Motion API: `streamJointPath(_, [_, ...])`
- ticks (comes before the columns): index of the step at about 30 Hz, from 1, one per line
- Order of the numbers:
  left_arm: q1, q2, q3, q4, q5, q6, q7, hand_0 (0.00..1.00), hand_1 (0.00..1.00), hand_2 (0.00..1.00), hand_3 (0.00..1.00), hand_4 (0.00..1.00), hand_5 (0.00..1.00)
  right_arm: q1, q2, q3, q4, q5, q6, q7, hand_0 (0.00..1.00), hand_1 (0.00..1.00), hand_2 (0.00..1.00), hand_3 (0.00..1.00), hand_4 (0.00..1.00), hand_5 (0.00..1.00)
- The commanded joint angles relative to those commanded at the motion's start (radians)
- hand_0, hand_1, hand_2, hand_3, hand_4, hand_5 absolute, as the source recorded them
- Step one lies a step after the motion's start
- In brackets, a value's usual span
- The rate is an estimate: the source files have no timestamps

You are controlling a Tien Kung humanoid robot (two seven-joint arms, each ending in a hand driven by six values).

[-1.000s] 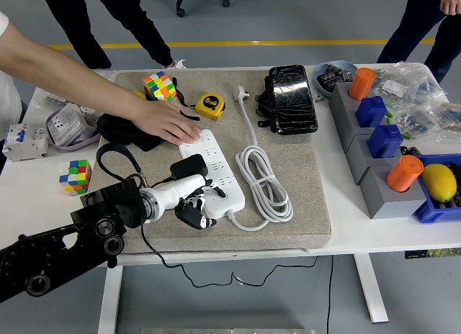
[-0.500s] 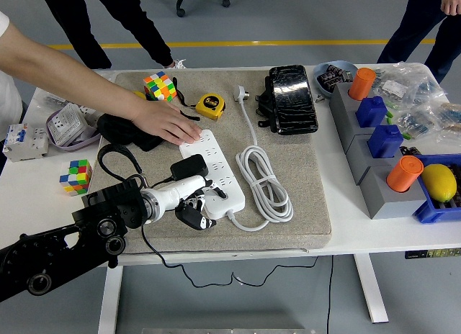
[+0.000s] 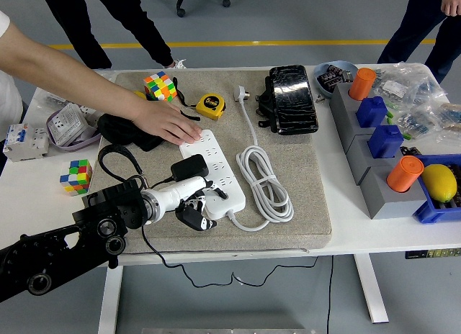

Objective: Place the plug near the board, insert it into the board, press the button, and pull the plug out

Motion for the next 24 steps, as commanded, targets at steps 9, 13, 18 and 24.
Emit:
streamJointPath(9, [0.000, 0.001, -0.011, -0.005, -0.019, 0.008, -0.016, 0.053, 0.098, 0.165, 0.744, 0.737, 0.002, 0.000, 0.000, 0.003, 0.000, 0.000, 0.000, 0.000, 0.572, 0.651, 0.636, 0.544, 0.927, 0.487])
streamJointPath(13, [0.003, 0.004, -0.018, -0.009, -0.024, 0.013, -0.025, 0.053, 0.098, 0.165, 0.742, 0.735, 0.002, 0.001, -0.002, 0.002, 0.000, 0.000, 0.000, 0.000, 0.573, 0.651, 0.637, 0.544, 0.927, 0.487])
streamJointPath(18, [0.011, 0.006, -0.029, -0.014, -0.029, 0.024, -0.047, 0.054, 0.098, 0.166, 0.735, 0.703, 0.002, 0.002, -0.003, -0.001, 0.000, 0.001, 0.000, 0.000, 0.572, 0.651, 0.636, 0.545, 0.927, 0.486])
streamJointPath(24, [0.027, 0.003, -0.039, -0.003, -0.042, 0.120, -0.175, 0.078, 0.076, 0.162, 0.684, 0.680, 0.020, 0.003, -0.002, -0.003, -0.001, 0.002, 0.000, 0.000, 0.573, 0.651, 0.636, 0.545, 0.927, 0.487])
